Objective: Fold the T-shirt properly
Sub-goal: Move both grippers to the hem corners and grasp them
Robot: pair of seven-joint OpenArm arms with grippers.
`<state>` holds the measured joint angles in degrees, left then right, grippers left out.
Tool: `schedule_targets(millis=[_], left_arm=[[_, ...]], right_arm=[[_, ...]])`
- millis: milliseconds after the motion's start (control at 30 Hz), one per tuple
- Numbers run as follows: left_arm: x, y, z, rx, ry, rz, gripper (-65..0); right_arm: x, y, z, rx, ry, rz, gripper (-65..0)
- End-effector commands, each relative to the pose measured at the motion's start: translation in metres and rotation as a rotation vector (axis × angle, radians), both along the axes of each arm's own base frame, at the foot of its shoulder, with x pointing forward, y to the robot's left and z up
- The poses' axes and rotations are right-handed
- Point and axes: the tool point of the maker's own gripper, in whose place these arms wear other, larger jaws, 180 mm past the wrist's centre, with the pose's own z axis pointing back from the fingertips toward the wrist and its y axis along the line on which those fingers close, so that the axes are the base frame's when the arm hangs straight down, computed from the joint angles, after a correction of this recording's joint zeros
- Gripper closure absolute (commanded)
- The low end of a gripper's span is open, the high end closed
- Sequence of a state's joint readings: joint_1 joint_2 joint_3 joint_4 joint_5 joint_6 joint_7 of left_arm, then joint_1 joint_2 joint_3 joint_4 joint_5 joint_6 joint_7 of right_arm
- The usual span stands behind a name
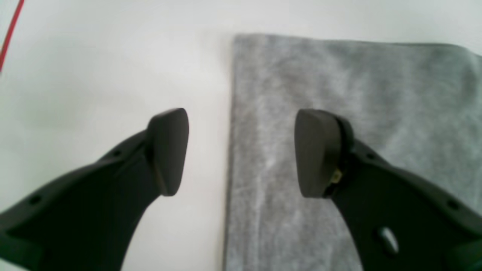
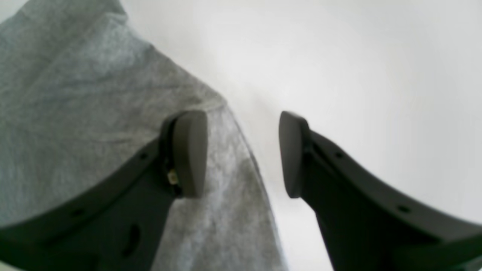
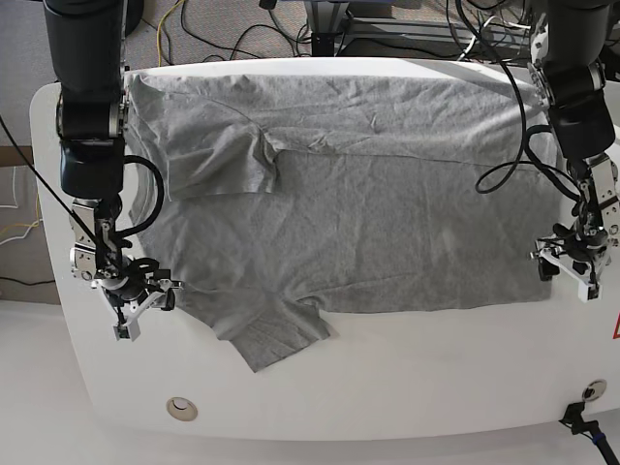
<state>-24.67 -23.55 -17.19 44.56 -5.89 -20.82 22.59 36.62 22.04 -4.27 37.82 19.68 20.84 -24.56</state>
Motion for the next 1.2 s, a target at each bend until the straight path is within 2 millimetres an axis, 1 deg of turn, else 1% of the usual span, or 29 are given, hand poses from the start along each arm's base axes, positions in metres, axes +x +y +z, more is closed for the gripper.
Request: schedule_targets(millis=[0, 67, 133, 167, 233, 600, 633, 667, 700, 733, 800, 867, 900, 1067, 1167], left_arm=[[0.016, 0.014, 0.026, 0.009, -0.095, 0.015, -41.9], [0.012, 0.023, 0.020, 0.008, -0.107, 0.033, -41.9], [0.010, 0.025, 0.015, 0.000, -0.114, 0.043, -41.9], [0.008, 0.026, 0.014, 0.000, -0.110, 0.045, -41.9], [0.007, 0.030, 0.015, 0.007, -0.109, 0.048, -41.9], [0.008, 0.029, 0.017, 0.009, -0.114, 0.044, -41.9], [0.008, 0.029, 0.017, 0.008, -0.113, 0.044, -41.9], [0.008, 0.029, 0.017, 0.008, -0.113, 0.044, -41.9], [0.008, 0.029, 0.016, 0.008, -0.111, 0.044, -41.9], [0.008, 0.029, 0.016, 0.008, -0.111, 0.044, -41.9], [0.008, 0.029, 0.016, 0.008, -0.111, 0.044, -41.9], [0.008, 0.029, 0.016, 0.008, -0.111, 0.044, -41.9], [0.007, 0.029, 0.016, 0.008, -0.110, 0.044, -41.6], [0.006, 0.030, 0.015, 0.009, -0.107, 0.049, -41.7], [0.006, 0.031, 0.014, 0.028, -0.096, 0.043, -41.7]], right_arm=[[0.019, 0.008, 0.018, 0.032, -0.076, -0.010, -29.8], [0.018, 0.013, 0.012, 0.047, -0.077, -0.014, -29.8], [0.015, 0.013, 0.005, 0.054, -0.064, -0.021, -29.8], [0.014, 0.018, 0.000, 0.066, -0.058, -0.024, -29.8], [0.012, 0.020, -0.006, 0.074, -0.053, -0.031, -29.8], [0.012, 0.019, -0.007, 0.076, -0.065, -0.036, -29.7], [0.011, 0.019, -0.008, 0.076, -0.066, -0.037, -29.5], [0.007, 0.020, -0.013, 0.077, -0.057, -0.037, -29.2], [0.006, 0.020, -0.015, 0.077, -0.054, -0.037, -27.5], [0.005, 0.020, -0.016, 0.077, -0.052, -0.037, -24.1], [0.006, 0.028, -0.018, 0.089, -0.052, -0.029, -13.8], [0.006, 0.029, -0.018, 0.090, -0.052, -0.029, -2.1], [0.006, 0.029, -0.018, 0.090, -0.052, -0.029, 0.0], [0.005, 0.031, -0.019, 0.092, -0.050, -0.026, 0.0], [-0.001, 0.033, -0.025, 0.093, -0.039, -0.024, 0.0]])
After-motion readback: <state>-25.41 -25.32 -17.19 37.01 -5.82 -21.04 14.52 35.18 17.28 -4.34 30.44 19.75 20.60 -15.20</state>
